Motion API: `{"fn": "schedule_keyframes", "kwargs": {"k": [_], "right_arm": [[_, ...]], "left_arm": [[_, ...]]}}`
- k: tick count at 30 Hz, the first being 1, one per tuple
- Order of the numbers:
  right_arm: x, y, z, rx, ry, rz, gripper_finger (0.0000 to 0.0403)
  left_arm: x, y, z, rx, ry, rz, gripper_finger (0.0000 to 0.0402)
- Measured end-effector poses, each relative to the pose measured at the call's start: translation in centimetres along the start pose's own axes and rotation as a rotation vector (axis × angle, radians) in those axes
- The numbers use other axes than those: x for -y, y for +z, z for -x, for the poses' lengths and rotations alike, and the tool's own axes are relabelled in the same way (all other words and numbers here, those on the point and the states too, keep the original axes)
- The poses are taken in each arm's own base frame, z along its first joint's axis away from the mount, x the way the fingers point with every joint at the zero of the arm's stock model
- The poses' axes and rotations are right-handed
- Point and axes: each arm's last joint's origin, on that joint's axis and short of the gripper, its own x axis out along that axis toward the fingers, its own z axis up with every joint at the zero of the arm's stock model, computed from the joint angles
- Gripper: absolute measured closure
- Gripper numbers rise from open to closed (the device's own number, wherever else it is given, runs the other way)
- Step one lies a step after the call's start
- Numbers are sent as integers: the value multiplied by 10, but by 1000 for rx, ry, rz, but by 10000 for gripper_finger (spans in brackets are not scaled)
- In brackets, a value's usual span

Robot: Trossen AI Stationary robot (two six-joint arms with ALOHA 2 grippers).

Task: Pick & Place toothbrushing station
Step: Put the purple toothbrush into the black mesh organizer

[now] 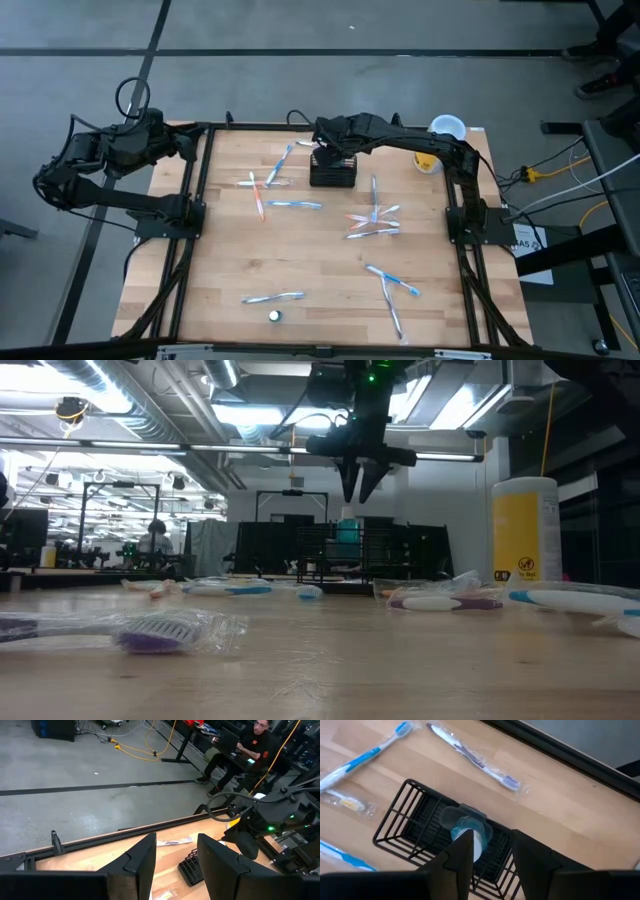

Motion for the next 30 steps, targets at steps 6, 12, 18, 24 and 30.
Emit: {"fn": "schedule_keyframes", "kwargs": {"k": [6,12,18,24,30], "right_arm": [[2,-1,0,-14,-11,17,270],[2,-1,0,-17,-10,20,270],[1,0,0,-18,6,16,270],[0,-1,0,-17,15,16,270],[-2,-1,-3,-23,18,24,270]], "left_arm": [[0,0,0,0,0,0,263],[0,0,0,5,5,0,263],[0,0,0,11,11,0,263],[0,0,0,13,13,1,263],[0,0,0,13,13,0,263]]}}
